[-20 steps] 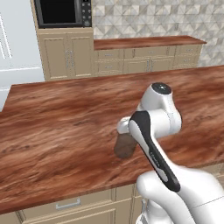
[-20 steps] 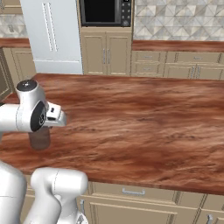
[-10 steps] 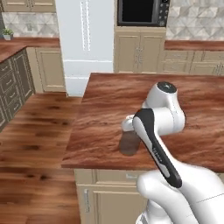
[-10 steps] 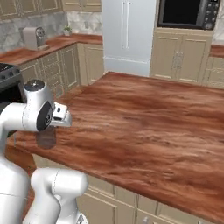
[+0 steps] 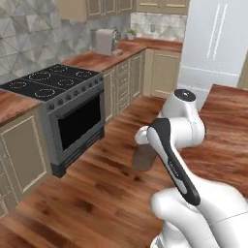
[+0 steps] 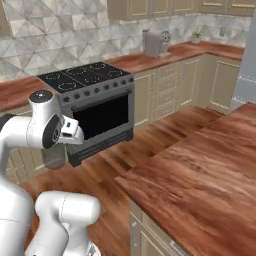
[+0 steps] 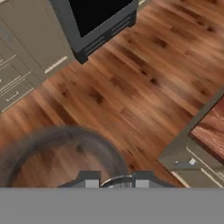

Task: Pick the saucepan and jar and place them in the sink. Then turn on the water.

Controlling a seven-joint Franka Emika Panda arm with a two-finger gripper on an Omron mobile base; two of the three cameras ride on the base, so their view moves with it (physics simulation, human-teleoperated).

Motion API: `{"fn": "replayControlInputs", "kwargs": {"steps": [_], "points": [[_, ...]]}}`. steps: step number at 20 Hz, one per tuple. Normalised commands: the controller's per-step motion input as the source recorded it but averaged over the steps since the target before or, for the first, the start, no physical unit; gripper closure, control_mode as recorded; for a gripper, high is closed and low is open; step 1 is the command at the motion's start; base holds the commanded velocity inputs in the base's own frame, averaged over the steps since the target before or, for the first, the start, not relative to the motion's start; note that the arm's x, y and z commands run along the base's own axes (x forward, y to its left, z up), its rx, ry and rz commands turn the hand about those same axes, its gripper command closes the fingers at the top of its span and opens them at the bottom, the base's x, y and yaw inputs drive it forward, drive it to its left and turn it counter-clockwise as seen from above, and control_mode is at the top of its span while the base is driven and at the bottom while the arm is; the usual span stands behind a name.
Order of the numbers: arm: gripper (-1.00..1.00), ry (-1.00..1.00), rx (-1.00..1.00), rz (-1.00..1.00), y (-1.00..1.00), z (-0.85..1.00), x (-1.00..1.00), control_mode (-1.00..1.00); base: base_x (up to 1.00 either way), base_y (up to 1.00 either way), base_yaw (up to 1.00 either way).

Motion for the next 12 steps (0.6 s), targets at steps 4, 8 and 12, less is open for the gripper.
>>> {"fn": "replayControlInputs", "kwargs": {"steps": [4, 8, 12], "points": [[1.0, 0.0, 0.0, 0.0, 0.0, 0.0, 0.0, 1.0, 0.0, 0.98, 0.78], [1.0, 0.0, 0.0, 0.0, 0.0, 0.0, 0.0, 1.0, 0.09, 0.93, 0.8], [1.0, 0.0, 0.0, 0.0, 0.0, 0.0, 0.0, 1.0, 0.22, 0.81, 0.81]]}}
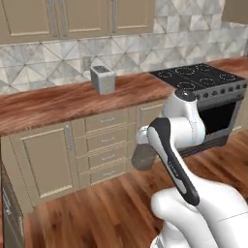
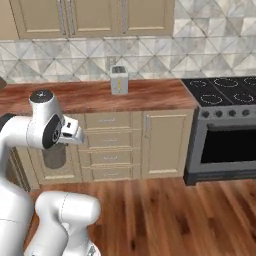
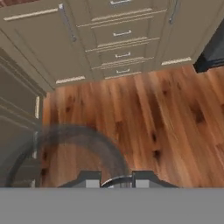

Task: Pick the saucepan and jar and place them in the sink. Then turn on the water.

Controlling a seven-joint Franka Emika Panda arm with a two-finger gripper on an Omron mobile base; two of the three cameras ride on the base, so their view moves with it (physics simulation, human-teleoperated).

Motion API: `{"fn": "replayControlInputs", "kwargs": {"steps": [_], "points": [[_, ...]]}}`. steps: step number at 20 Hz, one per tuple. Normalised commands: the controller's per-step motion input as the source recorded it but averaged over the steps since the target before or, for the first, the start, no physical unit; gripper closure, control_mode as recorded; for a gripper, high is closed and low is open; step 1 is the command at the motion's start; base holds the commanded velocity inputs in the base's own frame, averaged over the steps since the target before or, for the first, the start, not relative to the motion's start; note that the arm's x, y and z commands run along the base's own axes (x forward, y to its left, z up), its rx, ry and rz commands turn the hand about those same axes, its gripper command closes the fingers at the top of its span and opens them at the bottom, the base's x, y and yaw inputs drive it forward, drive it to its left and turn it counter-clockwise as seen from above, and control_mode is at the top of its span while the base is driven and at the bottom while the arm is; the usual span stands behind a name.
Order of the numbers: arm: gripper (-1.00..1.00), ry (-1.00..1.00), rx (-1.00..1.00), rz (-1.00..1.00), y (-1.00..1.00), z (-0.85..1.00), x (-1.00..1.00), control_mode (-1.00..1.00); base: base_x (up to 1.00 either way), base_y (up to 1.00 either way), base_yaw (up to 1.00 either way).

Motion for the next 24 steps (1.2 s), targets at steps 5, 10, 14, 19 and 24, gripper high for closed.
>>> {"fn": "replayControlInputs", "kwargs": {"steps": [5, 10, 14, 19, 24], "points": [[1.0, 0.0, 0.0, 0.0, 0.0, 0.0, 0.0, 1.0, 0.66, 0.4, 0.76], [1.0, 0.0, 0.0, 0.0, 0.0, 0.0, 0.0, 1.0, 0.88, 0.06, 0.68], [1.0, 0.0, 0.0, 0.0, 0.0, 0.0, 0.0, 1.0, 0.66, 0.32, 0.83], [1.0, 0.0, 0.0, 0.0, 0.0, 0.0, 0.0, 1.0, 0.44, 0.47, 0.86], [1.0, 0.0, 0.0, 0.0, 0.0, 0.0, 0.0, 1.0, 0.45, 0.47, 0.85]]}}
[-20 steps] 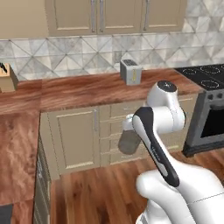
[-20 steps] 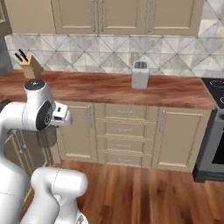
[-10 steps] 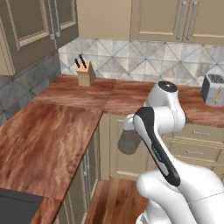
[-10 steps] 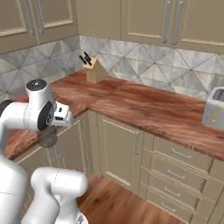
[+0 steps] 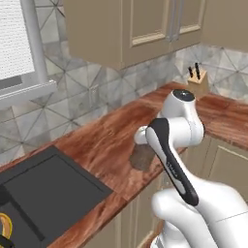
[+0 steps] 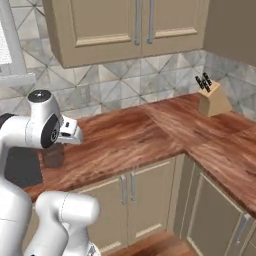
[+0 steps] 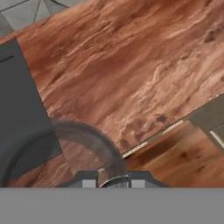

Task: Pick the saucepan and jar and place them in the sink. Then turn on the water.

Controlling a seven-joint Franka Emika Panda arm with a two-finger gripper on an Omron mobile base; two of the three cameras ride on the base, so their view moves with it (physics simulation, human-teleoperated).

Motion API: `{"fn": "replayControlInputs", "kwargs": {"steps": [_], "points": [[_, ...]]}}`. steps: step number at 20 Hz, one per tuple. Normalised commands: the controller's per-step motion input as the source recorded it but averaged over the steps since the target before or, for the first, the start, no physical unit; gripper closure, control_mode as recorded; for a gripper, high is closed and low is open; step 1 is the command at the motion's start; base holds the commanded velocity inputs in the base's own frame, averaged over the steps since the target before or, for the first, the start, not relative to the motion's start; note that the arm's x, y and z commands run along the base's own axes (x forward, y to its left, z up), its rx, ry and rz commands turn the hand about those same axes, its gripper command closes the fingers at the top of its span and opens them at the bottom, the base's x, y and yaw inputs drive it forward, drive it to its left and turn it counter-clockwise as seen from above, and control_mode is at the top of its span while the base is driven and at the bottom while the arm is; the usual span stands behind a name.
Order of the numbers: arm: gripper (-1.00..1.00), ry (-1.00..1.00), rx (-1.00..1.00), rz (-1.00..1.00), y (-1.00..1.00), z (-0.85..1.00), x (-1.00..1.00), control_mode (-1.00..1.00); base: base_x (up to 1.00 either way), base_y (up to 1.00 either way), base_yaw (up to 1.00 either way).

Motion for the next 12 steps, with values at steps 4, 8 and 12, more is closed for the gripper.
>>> {"fn": "replayControlInputs", "kwargs": {"steps": [4, 8, 12], "points": [[1.0, 0.0, 0.0, 0.0, 0.0, 0.0, 0.0, 1.0, 0.43, 0.49, 0.85], [1.0, 0.0, 0.0, 0.0, 0.0, 0.0, 0.0, 1.0, 0.31, 0.61, 0.84], [1.0, 0.0, 0.0, 0.0, 0.0, 0.0, 0.0, 1.0, 0.0, 0.88, 0.62]]}}
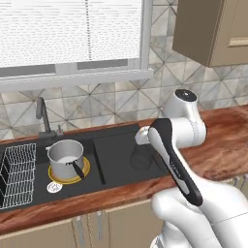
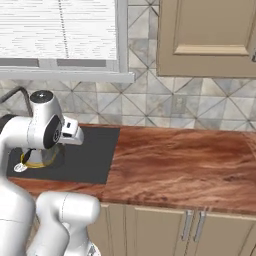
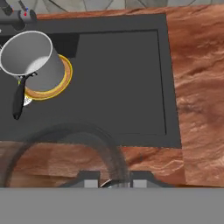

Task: Pick the saucepan and jar and place them in the sink. Then turn on the water.

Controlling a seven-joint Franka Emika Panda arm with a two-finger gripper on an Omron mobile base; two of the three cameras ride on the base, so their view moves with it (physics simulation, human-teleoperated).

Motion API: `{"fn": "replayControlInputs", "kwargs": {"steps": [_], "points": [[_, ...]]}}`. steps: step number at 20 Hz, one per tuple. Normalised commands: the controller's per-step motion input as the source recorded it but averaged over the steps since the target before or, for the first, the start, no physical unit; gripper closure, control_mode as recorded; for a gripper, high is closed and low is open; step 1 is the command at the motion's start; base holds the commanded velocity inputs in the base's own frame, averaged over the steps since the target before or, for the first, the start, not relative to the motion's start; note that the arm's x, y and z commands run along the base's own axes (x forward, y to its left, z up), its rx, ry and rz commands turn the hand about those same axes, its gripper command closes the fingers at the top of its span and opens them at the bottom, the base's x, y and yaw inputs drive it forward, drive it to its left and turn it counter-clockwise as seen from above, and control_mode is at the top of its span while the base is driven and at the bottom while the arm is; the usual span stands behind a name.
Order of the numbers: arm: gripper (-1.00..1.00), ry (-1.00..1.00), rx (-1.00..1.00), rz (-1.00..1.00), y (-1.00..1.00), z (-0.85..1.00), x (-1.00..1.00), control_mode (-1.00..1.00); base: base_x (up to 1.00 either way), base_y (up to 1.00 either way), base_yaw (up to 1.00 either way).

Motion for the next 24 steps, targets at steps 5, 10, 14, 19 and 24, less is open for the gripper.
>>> {"fn": "replayControlInputs", "kwargs": {"steps": [5, 10, 14, 19, 24], "points": [[1.0, 0.0, 0.0, 0.0, 0.0, 0.0, 0.0, 1.0, 0.18, 0.53, -0.09], [1.0, 0.0, 0.0, 0.0, 0.0, 0.0, 0.0, 1.0, 0.42, 0.86, -0.13], [1.0, 0.0, 0.0, 0.0, 0.0, 0.0, 0.0, 1.0, 0.6, 0.36, 0.0], [1.0, 0.0, 0.0, 0.0, 0.0, 0.0, 0.0, 1.0, 0.24, 0.12, 0.0], [1.0, 0.0, 0.0, 0.0, 0.12, 0.0, 0.0, -1.0, 0.0, 0.15, 0.0]]}}
